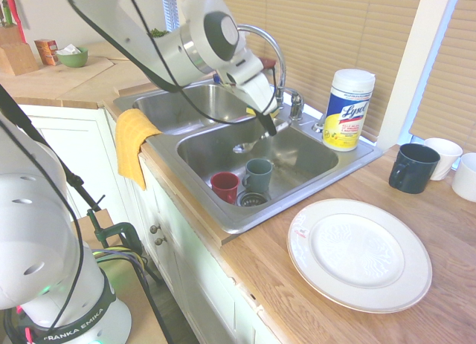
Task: Put the spoon into the sink
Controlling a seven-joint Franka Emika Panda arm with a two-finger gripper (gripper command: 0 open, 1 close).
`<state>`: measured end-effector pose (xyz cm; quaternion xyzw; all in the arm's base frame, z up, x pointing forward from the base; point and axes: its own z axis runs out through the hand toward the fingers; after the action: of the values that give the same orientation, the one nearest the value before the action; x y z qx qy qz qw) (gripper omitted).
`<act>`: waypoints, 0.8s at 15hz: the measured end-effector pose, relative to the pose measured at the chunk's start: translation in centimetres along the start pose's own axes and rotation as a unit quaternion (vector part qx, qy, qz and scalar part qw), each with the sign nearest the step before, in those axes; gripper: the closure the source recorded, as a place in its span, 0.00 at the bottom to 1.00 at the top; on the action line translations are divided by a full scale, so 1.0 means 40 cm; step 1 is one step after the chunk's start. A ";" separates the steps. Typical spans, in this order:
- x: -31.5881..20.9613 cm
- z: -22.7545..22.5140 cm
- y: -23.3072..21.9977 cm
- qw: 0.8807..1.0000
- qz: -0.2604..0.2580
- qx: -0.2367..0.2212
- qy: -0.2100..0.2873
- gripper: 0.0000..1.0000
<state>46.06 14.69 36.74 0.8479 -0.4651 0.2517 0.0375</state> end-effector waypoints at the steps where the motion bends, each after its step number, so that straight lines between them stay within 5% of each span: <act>1: -0.022 0.033 -0.019 1.000 -0.018 -0.009 -0.004 1.00; 5: -0.126 0.147 -0.099 0.997 -0.061 -0.040 -0.022 1.00; 12: -0.154 0.351 -0.177 0.994 -0.057 -0.083 -0.048 1.00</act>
<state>54.57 19.25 22.88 0.8780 -0.4365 0.1689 0.1000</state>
